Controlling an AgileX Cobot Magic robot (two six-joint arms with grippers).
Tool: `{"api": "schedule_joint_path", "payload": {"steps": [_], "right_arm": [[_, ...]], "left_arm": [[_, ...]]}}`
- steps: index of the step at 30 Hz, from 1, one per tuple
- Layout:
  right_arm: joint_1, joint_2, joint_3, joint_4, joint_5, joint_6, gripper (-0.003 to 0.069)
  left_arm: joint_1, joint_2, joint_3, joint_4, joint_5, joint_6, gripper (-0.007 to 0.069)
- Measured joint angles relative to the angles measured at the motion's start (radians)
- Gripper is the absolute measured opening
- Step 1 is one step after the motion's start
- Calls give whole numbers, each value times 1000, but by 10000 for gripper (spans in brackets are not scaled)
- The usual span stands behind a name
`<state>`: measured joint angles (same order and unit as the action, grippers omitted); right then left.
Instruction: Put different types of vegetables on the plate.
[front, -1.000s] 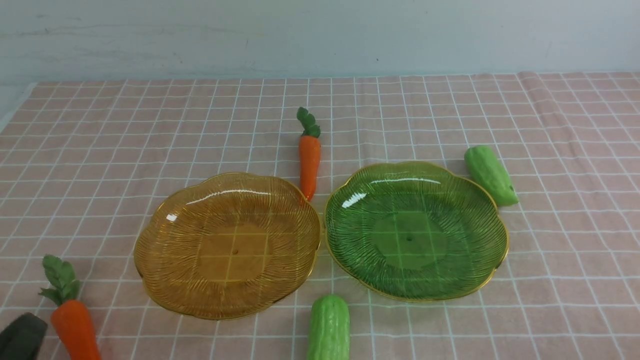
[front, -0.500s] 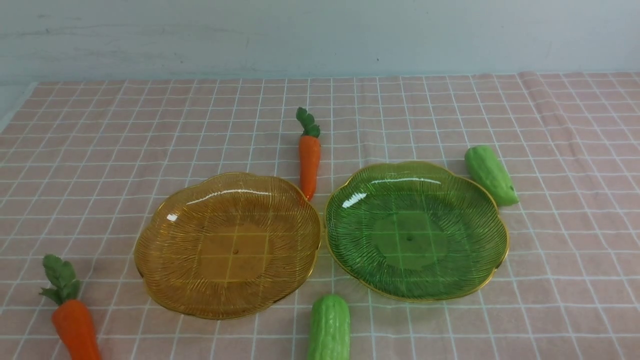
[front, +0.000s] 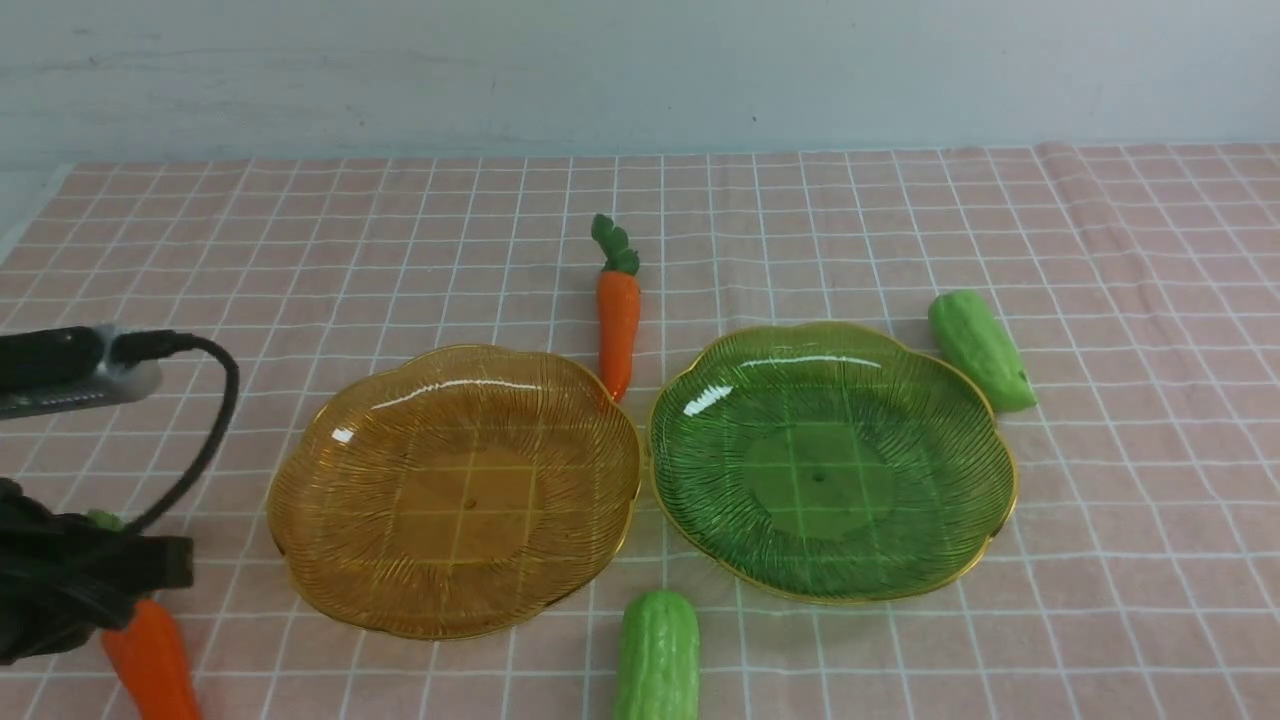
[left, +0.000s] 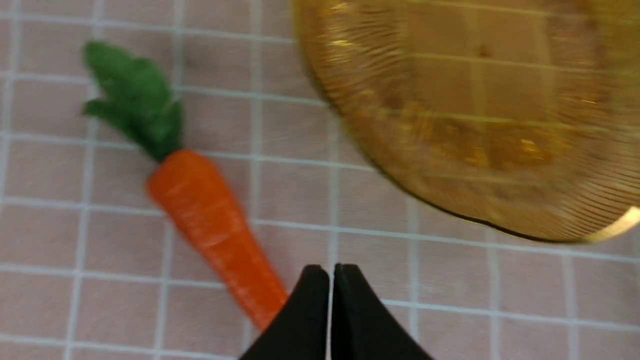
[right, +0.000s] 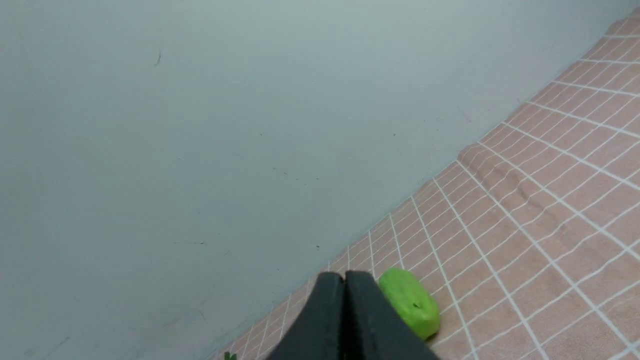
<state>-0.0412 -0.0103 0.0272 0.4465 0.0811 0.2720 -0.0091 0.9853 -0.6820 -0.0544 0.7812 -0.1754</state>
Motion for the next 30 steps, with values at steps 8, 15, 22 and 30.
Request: {"api": "schedule_joint_path", "payload": {"steps": [8, 15, 22, 30], "right_arm": [[0, 10, -109, 1, 59, -10, -15], [0, 406, -519, 3, 511, -253, -15], [0, 658, -680, 159, 784, -534, -15], [0, 848, -686, 504, 904, -806, -15]], "left_arm": [[132, 188, -5, 77, 27, -165, -3], [139, 317, -6, 62, -38, -164, 17], [139, 405, -6, 54, -99, -148, 235], [139, 482, -6, -2, -126, -148, 520]]}}
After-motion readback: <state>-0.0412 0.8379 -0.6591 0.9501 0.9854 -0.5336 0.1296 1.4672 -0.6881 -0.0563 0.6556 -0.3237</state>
